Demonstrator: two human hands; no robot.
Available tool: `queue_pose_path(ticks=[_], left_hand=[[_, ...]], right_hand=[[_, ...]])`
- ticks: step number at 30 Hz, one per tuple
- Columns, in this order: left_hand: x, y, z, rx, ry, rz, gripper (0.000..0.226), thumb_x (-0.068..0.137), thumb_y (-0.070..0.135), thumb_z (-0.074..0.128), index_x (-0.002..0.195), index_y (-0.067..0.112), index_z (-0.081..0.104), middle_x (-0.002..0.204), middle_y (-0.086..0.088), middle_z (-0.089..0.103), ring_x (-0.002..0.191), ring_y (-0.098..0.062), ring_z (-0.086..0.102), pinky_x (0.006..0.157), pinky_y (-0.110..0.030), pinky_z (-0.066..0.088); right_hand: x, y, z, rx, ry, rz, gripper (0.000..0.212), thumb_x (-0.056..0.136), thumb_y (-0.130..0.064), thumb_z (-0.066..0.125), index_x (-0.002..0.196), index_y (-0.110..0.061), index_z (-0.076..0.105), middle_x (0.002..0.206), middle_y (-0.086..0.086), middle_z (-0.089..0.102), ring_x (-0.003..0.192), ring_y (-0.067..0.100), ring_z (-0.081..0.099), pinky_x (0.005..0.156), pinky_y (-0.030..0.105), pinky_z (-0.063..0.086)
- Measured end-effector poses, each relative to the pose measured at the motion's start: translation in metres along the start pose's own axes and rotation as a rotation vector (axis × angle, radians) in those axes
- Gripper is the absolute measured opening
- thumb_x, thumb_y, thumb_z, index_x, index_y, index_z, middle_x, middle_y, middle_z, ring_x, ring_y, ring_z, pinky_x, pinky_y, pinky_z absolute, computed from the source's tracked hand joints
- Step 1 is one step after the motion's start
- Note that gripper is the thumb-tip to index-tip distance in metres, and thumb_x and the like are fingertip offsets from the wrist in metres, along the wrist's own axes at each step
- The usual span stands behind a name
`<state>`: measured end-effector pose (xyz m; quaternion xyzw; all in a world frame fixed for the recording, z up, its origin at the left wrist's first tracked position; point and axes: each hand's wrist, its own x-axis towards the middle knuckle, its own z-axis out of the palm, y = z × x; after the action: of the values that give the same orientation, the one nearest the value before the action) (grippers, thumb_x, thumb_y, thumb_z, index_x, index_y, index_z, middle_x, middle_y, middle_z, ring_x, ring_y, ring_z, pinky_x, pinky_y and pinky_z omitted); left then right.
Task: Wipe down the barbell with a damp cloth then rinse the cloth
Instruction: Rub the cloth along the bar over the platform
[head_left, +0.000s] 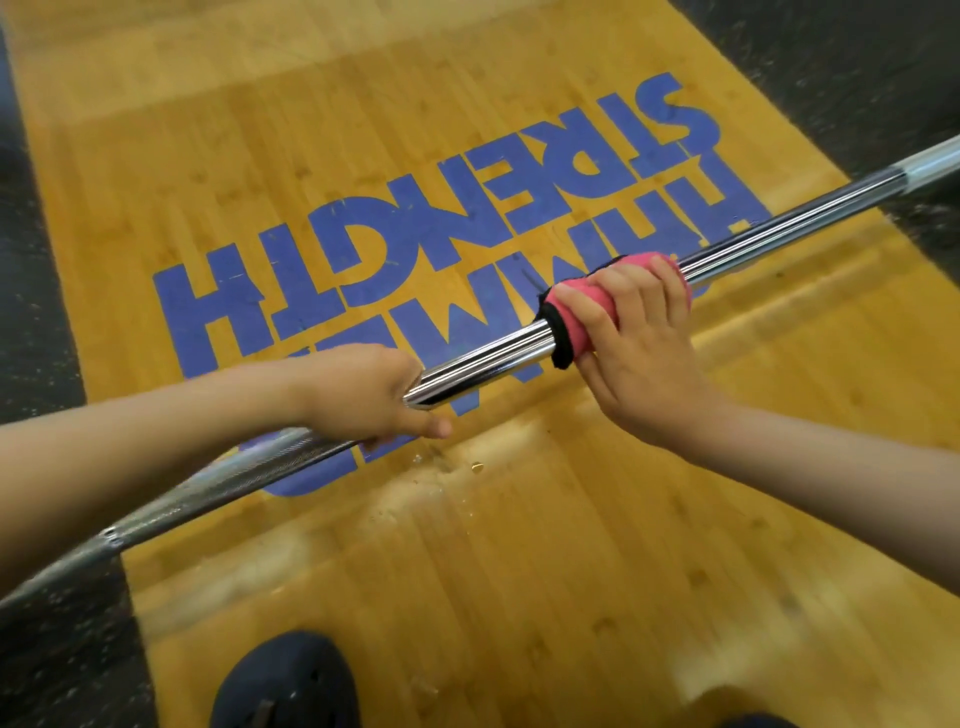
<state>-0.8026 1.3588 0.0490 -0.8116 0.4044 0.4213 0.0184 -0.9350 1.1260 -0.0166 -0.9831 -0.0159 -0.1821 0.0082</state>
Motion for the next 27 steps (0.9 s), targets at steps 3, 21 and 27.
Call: queue_pose_path(ticks=[3,21,27], left_hand=[[0.005,-0.01,-0.011,-0.307,-0.272,0.094,0.065,0.086,0.058,0.054,0.071,-0.005,0.06,0.067,-0.011,0.068,0.061,-0.018,0.052,0.073,-0.026,0.044],[-0.016,0.007,0.03,0.331,0.433,-0.192,0.039,0.091,0.052,0.051,0.07,0.02,0.044,0.057,0.007,0.041,0.059,-0.016,0.043,0.086,-0.029,0.04],[-0.002,-0.009,0.015,0.009,0.106,-0.126,0.042,0.086,0.048,0.063,0.069,0.011,0.055,0.056,0.001,0.057,0.049,-0.014,0.049,0.052,-0.027,0.041]], right_hand=[[0.004,-0.025,0.005,0.033,0.016,-0.033,0.052,0.087,-0.022,0.054,0.136,-0.016,0.041,0.122,0.018,0.051,0.116,0.038,0.045,0.11,0.056,0.023],[0.012,-0.042,0.019,0.017,0.128,-0.325,0.06,0.084,-0.011,0.06,0.14,-0.019,0.039,0.128,0.013,0.046,0.117,0.033,0.045,0.108,0.046,0.028],[0.004,0.021,0.005,-0.063,0.074,-0.278,0.046,0.097,-0.025,0.052,0.14,-0.016,0.038,0.127,0.018,0.054,0.117,0.036,0.048,0.108,0.049,0.031]])
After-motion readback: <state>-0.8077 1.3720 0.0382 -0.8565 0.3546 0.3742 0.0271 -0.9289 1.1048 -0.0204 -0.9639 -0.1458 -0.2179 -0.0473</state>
